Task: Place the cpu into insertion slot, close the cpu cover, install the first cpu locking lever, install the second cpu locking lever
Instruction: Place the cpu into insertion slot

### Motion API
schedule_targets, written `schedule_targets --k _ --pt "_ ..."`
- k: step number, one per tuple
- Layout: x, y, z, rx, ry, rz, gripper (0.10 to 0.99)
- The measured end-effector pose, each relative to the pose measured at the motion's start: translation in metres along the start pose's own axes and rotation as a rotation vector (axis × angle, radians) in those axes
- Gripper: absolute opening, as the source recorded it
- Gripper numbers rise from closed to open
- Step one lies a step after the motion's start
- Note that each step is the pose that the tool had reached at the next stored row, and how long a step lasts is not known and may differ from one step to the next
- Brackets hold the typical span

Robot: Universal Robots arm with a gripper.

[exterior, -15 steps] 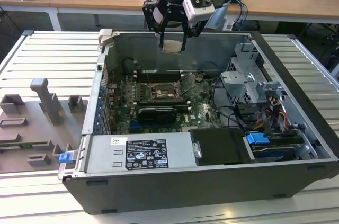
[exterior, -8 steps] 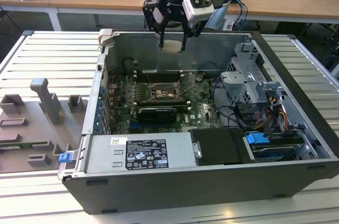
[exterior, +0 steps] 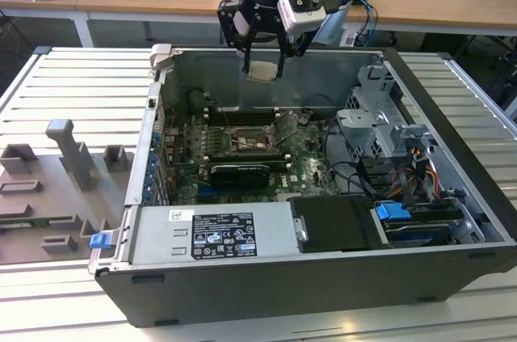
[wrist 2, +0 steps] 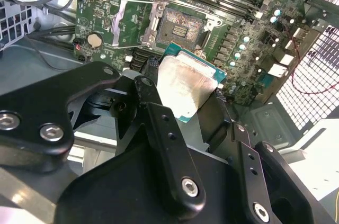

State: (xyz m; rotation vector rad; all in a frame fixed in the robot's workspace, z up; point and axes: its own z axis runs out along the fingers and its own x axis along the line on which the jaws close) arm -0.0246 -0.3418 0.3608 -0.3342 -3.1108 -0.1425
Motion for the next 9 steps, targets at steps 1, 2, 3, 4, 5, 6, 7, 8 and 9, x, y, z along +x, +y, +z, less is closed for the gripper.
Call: schedule_targets --k 1,2,3,4,5,6,7,8,9 --pt "0.0 0.0 0.0 0.0 -0.0001 0.001 0.541" --pt "0.0 0.0 0.0 0.0 -0.0003 0.003 0.541" --pt "0.0001 0.0 0.0 0.0 -0.0004 0.005 0.541" --pt "0.0001 0.0 0.0 0.0 -0.0005 0.006 0.541" --pt "0.0001 0.0 0.0 0.0 -0.0007 0.007 0.541" --pt "0.0001 0.0 0.0 0.0 -0.0008 0.009 0.541" --pt "0.0001 0.0 0.0 0.0 -0.0009 0.009 0.541" --pt "0.0001 0.0 0.0 0.0 -0.001 0.011 0.541" --pt "0.0001 0.0 0.0 0.0 -0.0011 0.012 0.541"
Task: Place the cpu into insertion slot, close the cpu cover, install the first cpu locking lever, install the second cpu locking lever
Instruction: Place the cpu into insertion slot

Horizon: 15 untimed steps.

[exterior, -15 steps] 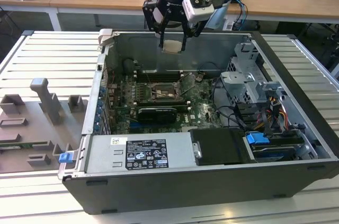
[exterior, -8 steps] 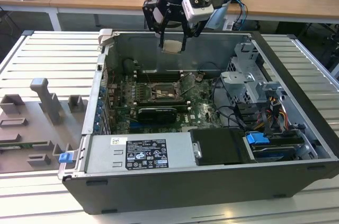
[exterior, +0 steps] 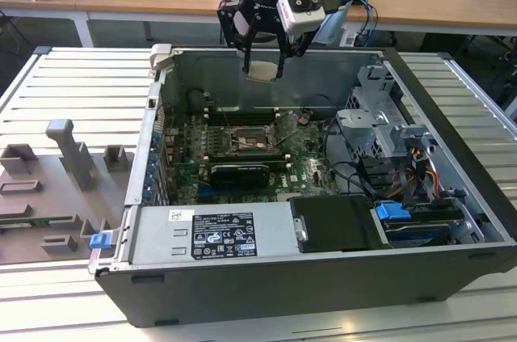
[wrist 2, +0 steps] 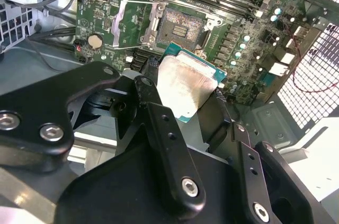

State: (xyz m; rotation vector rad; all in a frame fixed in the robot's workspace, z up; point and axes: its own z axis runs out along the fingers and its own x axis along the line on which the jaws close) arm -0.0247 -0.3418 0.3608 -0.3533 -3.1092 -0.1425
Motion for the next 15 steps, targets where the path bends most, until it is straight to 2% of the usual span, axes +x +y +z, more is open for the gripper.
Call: schedule_targets --k 15 --pt "0.0001 0.0 0.0 0.0 -0.0013 0.014 0.541"
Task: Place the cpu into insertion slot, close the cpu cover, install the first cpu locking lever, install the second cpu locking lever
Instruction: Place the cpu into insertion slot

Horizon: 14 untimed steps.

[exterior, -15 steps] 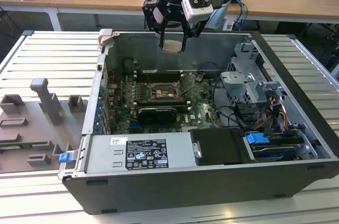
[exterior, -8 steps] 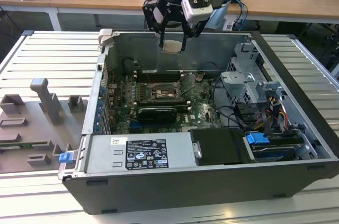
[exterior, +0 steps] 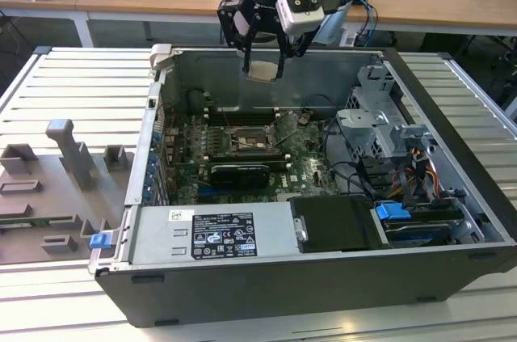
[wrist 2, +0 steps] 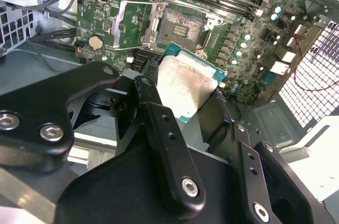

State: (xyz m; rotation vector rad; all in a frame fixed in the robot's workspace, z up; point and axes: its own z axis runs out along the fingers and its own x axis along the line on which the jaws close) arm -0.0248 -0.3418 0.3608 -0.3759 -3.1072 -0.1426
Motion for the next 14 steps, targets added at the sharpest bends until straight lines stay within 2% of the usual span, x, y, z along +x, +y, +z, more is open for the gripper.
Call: schedule_targets --k 14 --pt "0.0001 -0.0001 0.0001 0.0 -0.0014 0.016 0.541"
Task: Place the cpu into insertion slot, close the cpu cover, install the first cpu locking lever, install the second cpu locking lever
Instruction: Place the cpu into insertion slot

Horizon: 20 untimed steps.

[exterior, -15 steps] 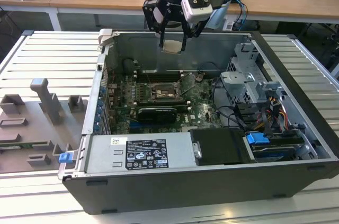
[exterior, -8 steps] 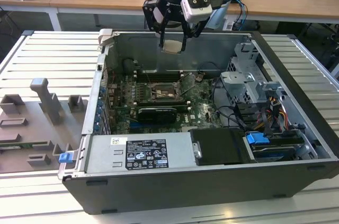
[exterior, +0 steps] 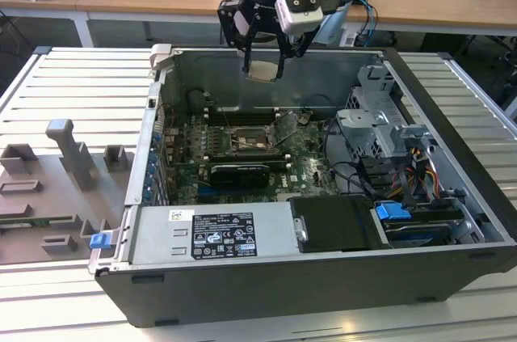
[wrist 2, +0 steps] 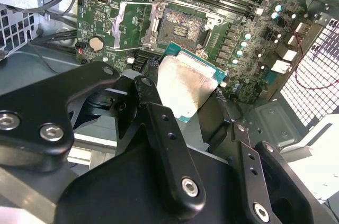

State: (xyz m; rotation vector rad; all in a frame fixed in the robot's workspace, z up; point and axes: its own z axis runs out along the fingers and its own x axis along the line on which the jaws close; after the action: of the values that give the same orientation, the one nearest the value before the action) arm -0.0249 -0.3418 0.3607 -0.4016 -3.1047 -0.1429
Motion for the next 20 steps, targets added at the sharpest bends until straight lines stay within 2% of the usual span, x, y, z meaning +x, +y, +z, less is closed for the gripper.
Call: schedule_targets --k 15,20 --pt "0.0001 0.0 0.0001 0.0 -0.0018 0.02 0.541" --pt "0.0001 -0.0001 0.0007 -0.001 -0.0056 0.062 0.541"
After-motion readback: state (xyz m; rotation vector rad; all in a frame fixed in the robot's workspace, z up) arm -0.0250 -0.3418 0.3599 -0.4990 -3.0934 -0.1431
